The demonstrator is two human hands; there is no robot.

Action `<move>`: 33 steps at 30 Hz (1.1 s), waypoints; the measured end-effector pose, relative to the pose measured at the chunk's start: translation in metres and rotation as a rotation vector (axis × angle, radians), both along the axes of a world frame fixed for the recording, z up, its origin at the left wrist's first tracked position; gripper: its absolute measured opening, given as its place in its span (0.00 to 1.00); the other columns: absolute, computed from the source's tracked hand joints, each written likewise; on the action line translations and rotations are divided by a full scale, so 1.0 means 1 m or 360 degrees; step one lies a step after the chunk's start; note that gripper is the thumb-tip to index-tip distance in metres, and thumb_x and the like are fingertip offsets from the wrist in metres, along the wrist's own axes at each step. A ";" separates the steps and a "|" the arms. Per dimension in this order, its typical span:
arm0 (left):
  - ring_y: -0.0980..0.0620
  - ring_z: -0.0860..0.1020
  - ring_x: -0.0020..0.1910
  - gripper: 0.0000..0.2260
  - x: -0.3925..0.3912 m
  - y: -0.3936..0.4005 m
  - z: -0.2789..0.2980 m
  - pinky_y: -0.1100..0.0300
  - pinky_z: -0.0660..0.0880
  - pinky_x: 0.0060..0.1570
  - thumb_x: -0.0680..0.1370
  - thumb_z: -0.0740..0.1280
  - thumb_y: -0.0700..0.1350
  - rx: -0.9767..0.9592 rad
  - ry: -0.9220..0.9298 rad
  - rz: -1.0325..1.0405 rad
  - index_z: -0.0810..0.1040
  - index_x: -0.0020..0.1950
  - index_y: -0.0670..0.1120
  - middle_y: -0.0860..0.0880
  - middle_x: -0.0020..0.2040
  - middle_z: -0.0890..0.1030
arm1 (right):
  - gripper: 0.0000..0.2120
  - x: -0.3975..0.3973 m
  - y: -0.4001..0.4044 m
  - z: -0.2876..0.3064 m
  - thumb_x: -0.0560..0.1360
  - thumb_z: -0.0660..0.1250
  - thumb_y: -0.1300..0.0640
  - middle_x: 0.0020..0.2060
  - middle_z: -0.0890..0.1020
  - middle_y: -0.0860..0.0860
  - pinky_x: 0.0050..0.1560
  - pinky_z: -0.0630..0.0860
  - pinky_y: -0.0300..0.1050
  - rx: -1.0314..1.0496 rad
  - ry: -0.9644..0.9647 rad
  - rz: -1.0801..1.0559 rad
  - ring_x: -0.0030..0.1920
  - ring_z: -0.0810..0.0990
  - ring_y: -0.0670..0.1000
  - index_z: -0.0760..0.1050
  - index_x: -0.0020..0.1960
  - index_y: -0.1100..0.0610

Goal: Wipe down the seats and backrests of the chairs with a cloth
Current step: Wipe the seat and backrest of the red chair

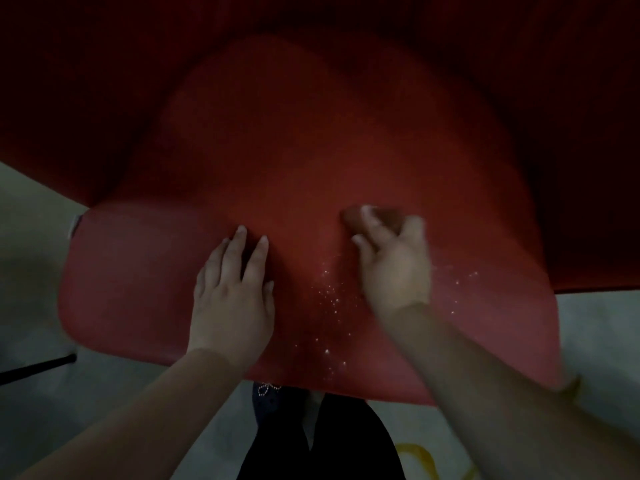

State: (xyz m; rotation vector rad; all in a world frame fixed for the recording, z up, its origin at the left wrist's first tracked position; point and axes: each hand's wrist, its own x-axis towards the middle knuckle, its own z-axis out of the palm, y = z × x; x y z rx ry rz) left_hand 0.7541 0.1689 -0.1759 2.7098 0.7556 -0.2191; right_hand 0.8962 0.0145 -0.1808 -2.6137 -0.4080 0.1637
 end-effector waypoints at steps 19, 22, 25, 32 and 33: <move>0.44 0.61 0.73 0.24 -0.006 -0.006 0.001 0.44 0.61 0.69 0.79 0.62 0.47 0.0003 -0.0038 0.0055 0.65 0.75 0.51 0.47 0.76 0.63 | 0.19 0.069 0.083 -0.005 0.78 0.63 0.45 0.56 0.72 0.51 0.51 0.73 0.54 -0.0216 -0.0151 0.0464 0.55 0.70 0.56 0.72 0.68 0.39; 0.43 0.62 0.72 0.25 -0.007 -0.005 0.002 0.44 0.62 0.68 0.78 0.63 0.46 -0.0020 -0.0017 0.0085 0.66 0.75 0.52 0.47 0.76 0.63 | 0.19 0.041 0.106 -0.004 0.78 0.64 0.47 0.57 0.72 0.51 0.50 0.73 0.53 -0.0109 -0.0121 0.0496 0.55 0.70 0.56 0.72 0.68 0.40; 0.44 0.60 0.73 0.24 -0.009 -0.008 0.005 0.46 0.60 0.69 0.79 0.62 0.47 -0.0049 0.0018 0.0164 0.65 0.75 0.53 0.47 0.76 0.61 | 0.20 0.031 0.096 0.004 0.77 0.65 0.47 0.57 0.72 0.50 0.49 0.72 0.51 -0.0139 -0.0071 0.1165 0.54 0.70 0.55 0.71 0.68 0.38; 0.46 0.56 0.74 0.24 -0.014 -0.016 0.007 0.47 0.58 0.71 0.80 0.59 0.48 -0.0107 0.0039 0.0249 0.61 0.76 0.55 0.47 0.77 0.57 | 0.19 0.053 0.011 0.002 0.76 0.68 0.50 0.56 0.72 0.52 0.55 0.75 0.55 -0.0108 0.0012 0.0474 0.55 0.72 0.56 0.74 0.67 0.42; 0.45 0.56 0.74 0.24 -0.013 -0.018 0.007 0.46 0.59 0.70 0.80 0.60 0.48 -0.0105 0.0038 0.0257 0.61 0.76 0.54 0.47 0.77 0.57 | 0.20 0.036 0.007 0.001 0.76 0.68 0.50 0.56 0.72 0.52 0.56 0.75 0.54 -0.0074 0.0064 0.0484 0.54 0.72 0.55 0.74 0.67 0.41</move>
